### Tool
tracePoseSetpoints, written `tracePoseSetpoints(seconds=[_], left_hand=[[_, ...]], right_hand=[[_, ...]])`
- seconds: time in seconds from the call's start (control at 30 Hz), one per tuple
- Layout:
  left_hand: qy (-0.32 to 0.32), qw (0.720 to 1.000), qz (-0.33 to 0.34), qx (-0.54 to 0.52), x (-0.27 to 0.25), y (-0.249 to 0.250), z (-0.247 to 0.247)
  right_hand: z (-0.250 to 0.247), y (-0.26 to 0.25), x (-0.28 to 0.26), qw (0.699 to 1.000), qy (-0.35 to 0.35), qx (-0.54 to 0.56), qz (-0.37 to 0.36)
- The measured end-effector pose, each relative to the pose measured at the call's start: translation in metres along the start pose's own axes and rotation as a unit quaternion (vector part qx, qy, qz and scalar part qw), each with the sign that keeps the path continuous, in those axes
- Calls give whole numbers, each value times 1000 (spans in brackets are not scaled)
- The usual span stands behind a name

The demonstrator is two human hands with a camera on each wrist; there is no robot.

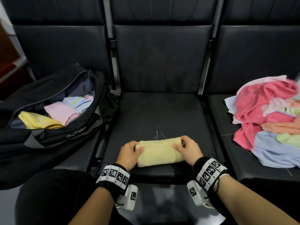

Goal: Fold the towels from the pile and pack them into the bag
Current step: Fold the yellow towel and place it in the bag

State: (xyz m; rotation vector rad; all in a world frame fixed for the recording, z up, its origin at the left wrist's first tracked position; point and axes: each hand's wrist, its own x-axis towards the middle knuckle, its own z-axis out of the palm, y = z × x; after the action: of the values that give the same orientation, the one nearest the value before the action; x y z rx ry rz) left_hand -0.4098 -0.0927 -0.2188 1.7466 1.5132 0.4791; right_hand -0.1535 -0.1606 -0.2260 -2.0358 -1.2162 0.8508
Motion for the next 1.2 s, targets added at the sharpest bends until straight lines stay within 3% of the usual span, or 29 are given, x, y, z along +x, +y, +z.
tracePoseSetpoints(seconds=[0.17, 0.4, 0.67, 0.77, 0.9, 1.0, 1.1, 1.2], left_hand=[[27, 999, -24, 27, 1, -5, 7], [12, 998, -65, 4, -2, -3, 6], [8, 995, -97, -23, -14, 3, 0], [10, 999, 0, 46, -17, 14, -4], [-77, 986, 145, 26, -25, 53, -14], [-133, 979, 152, 24, -30, 72, -21], [-138, 979, 146, 29, -36, 75, -28], [-126, 979, 120, -102, -39, 72, -31]], right_hand=[[3, 0, 4, 998, -43, -28, 29], [1, -4, 5, 990, -104, -91, 27], [-1, -8, -8, 996, -93, -8, 0], [-17, -28, -15, 994, -84, 24, -66], [-38, -81, -34, 967, -117, 0, -224], [-45, -115, -44, 934, -148, -83, -314], [-45, -126, -48, 914, -132, -108, -369], [-37, -118, -46, 937, -75, -4, -342]])
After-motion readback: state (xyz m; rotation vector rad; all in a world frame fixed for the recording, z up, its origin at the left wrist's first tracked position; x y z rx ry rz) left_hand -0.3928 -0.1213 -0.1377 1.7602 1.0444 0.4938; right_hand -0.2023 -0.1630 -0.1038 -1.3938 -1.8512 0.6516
